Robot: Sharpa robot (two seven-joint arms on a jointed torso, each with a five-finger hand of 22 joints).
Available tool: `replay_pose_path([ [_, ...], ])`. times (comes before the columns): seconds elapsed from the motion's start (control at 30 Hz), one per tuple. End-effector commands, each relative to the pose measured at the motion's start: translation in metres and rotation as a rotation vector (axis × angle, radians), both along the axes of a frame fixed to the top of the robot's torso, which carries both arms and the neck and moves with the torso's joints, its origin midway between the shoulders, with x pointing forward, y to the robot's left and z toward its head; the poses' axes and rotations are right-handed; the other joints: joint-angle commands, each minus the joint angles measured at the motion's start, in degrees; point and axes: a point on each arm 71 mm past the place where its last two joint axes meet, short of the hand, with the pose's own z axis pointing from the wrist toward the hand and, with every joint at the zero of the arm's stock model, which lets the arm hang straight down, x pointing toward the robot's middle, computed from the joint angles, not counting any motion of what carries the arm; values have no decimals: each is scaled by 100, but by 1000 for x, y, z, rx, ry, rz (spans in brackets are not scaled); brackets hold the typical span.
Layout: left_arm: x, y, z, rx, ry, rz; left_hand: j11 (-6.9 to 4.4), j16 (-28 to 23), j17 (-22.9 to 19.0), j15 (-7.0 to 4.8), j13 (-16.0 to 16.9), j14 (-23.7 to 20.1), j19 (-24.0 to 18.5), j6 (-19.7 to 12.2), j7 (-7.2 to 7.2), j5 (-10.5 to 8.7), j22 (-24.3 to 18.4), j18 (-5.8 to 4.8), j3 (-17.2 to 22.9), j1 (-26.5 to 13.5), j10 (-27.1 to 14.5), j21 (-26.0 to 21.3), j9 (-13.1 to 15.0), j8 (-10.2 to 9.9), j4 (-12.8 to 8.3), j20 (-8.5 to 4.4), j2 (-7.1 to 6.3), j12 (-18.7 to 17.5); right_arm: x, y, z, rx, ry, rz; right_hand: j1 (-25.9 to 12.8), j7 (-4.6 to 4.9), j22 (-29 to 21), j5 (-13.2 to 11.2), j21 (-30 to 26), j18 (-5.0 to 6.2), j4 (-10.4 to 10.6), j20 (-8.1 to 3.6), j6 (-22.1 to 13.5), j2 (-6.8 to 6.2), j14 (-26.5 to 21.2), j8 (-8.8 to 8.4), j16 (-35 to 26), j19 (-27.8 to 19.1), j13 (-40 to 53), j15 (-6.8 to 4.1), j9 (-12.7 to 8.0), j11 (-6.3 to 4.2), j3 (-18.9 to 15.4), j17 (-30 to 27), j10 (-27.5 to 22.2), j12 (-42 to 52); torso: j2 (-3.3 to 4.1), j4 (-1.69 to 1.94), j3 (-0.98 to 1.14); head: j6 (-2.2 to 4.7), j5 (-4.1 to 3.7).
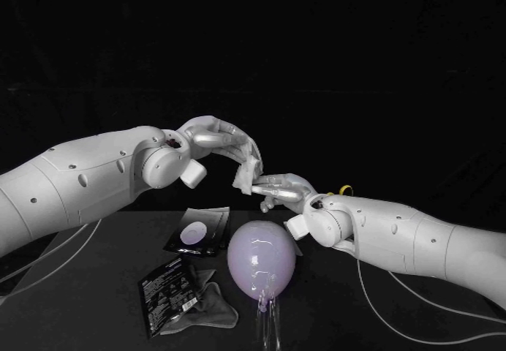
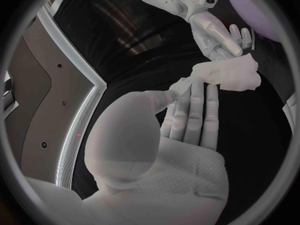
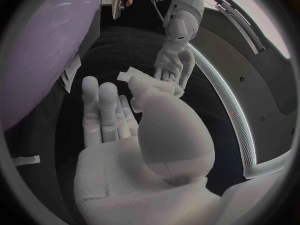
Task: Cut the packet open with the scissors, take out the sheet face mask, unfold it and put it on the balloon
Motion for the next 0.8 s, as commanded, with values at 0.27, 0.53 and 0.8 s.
replay_pose_path([
  [0.27, -2, -3, 2, -15, 9, -36, 3, 25, 13, -3, 9, -26, -59, -22, 13, 11, 35, -45, 14, -25, 55, 58, 1255, 16, -6, -11, 34, -13, 0, -4, 4, 45, -13, 17, 25, -21, 304, 9, 809, -96, -174, -73, 19, 55, 205, -36, 263, 489, 7, -28, -11, -26, 60, 29, 27, 32, -4, -1, -6, -14, -32],
  [0.53, -3, -3, 2, -17, 11, -41, 0, 51, 30, -6, 9, -31, -91, -24, 11, 11, 112, -43, 6, -30, 59, 153, 1275, 14, -9, -19, 37, -13, 3, -11, 5, 52, -10, -2, -36, 5, 430, 9, 1141, -144, -240, -81, 76, 85, 430, -15, 458, 695, 11, -28, -8, -5, 95, 183, 92, 48, 1, 0, -5, -7, -34],
  [0.8, -3, -2, 2, -16, 13, -43, -1, 66, 40, -7, 9, -34, -112, -24, 9, 11, 156, -44, 0, -35, 62, 206, 1287, 14, -6, -21, 40, -13, 6, -17, 6, 58, -21, -45, -170, -2, 664, 9, 1839, -256, -243, -76, 367, 200, 824, 121, 800, 1089, 29, -4, 23, 23, 223, 554, 483, 177, -1, -1, -5, -11, -40],
])
